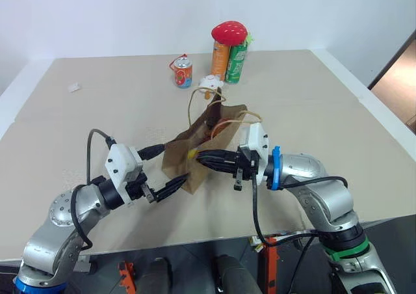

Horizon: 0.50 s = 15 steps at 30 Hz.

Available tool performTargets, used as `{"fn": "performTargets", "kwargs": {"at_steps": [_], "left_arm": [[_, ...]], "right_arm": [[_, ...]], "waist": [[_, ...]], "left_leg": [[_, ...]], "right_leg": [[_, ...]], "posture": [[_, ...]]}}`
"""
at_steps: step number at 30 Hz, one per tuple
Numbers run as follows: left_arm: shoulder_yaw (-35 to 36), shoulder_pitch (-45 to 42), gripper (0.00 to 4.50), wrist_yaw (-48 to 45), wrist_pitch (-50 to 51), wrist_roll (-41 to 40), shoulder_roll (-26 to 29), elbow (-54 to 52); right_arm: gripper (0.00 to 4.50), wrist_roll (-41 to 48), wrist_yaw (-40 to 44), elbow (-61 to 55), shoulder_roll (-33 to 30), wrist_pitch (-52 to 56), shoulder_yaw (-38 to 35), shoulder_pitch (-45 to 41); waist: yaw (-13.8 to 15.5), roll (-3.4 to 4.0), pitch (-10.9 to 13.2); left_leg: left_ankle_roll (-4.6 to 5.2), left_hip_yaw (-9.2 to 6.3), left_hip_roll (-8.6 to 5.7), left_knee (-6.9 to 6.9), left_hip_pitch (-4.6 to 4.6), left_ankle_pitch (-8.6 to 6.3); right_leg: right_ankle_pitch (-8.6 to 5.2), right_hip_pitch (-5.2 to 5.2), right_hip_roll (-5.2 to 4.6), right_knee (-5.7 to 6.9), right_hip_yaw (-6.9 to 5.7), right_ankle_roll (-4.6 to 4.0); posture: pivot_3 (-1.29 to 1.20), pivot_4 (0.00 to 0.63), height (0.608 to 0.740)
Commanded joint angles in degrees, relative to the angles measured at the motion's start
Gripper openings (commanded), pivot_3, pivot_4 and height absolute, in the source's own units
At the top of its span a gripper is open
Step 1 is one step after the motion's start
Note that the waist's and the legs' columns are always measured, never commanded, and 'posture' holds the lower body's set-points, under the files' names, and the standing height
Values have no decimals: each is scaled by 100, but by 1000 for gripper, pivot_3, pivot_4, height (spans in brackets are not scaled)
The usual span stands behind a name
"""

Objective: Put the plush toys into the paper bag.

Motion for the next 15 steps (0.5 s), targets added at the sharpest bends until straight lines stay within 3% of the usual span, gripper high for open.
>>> {"fn": "performTargets", "kwargs": {"at_steps": [1,15], "left_arm": [[-107,-432,4500,337,5,214,-113,131],[-341,-853,4500,491,521,-184,-366,177]], "right_arm": [[515,-198,-83,104,110,-114,144,-253],[515,-392,-170,148,147,-153,182,-258]], "waist": [[0,0,0],[0,0,0]], "left_leg": [[0,0,0,0,0,0],[0,-2,-2,-1,-1,0]], "right_leg": [[0,0,0,0,0,0],[1,1,1,1,0,1]], "posture": [[0,150,740],[0,150,740]]}}
